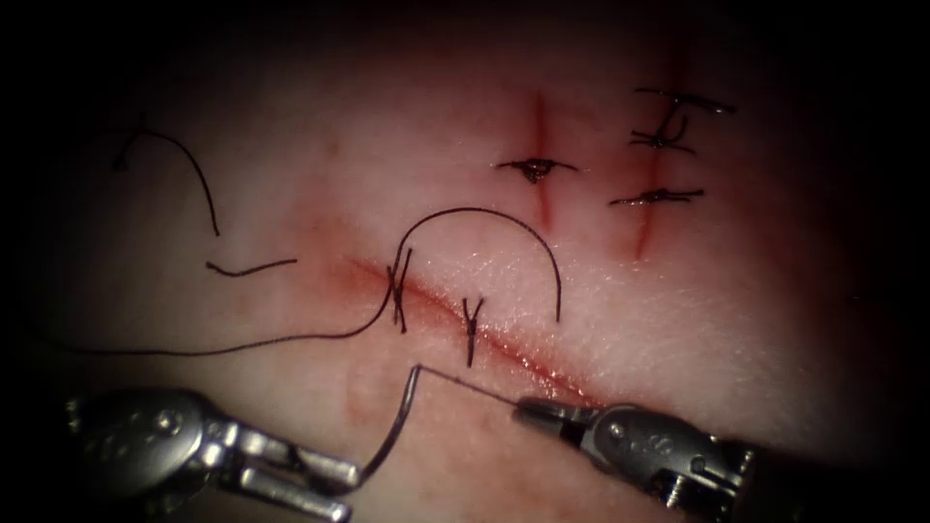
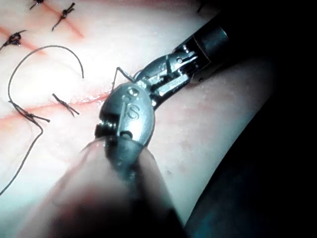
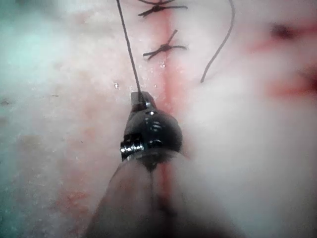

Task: Wound Closure
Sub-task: Use the right end-effector to pull the suture through the incision until a short tail remains.

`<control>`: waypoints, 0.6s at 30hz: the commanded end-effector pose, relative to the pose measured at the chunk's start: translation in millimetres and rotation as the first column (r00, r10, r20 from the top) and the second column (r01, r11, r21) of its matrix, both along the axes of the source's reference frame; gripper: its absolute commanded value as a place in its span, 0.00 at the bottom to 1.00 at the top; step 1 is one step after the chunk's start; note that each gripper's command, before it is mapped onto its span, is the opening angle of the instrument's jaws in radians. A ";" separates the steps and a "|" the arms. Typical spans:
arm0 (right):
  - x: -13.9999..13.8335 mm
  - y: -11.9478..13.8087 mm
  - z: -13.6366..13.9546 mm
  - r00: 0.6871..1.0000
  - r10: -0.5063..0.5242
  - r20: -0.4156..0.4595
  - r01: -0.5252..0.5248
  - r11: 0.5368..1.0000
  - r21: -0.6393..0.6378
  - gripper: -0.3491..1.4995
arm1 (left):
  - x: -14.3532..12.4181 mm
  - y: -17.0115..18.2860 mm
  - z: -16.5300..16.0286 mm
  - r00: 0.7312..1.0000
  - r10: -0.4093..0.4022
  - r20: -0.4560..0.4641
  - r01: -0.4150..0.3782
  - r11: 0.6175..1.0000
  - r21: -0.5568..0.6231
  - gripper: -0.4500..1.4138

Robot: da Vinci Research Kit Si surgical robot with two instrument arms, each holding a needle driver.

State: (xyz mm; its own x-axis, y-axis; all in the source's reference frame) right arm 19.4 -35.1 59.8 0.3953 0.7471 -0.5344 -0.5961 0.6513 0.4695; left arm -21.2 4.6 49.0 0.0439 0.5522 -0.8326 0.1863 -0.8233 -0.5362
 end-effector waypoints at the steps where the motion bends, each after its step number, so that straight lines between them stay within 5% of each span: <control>1: 0.8 0.2 0.2 1.000 0.009 -0.003 -0.009 1.000 0.002 0.00 | -0.3 -0.2 0.6 1.000 0.002 0.004 -0.002 1.000 -0.008 0.00; 7: 0.9 -1.6 -2.9 1.000 -0.001 -0.010 0.002 1.000 0.025 0.00 | -0.3 0.0 2.9 0.996 -0.053 -0.069 0.050 0.998 -0.041 0.00; 18: 4.7 -8.5 -13.5 0.970 -0.136 -0.199 0.150 0.987 0.059 0.00 | 0.0 -2.1 8.9 0.968 -0.144 -0.206 0.127 0.987 -0.095 0.00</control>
State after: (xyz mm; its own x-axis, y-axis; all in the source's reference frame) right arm 23.2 -43.8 45.5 0.3981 0.7279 -0.5583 -0.3834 0.6849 0.6196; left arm -20.7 2.6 57.6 -0.0733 0.4808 -0.8738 -0.0514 -0.8768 -0.4781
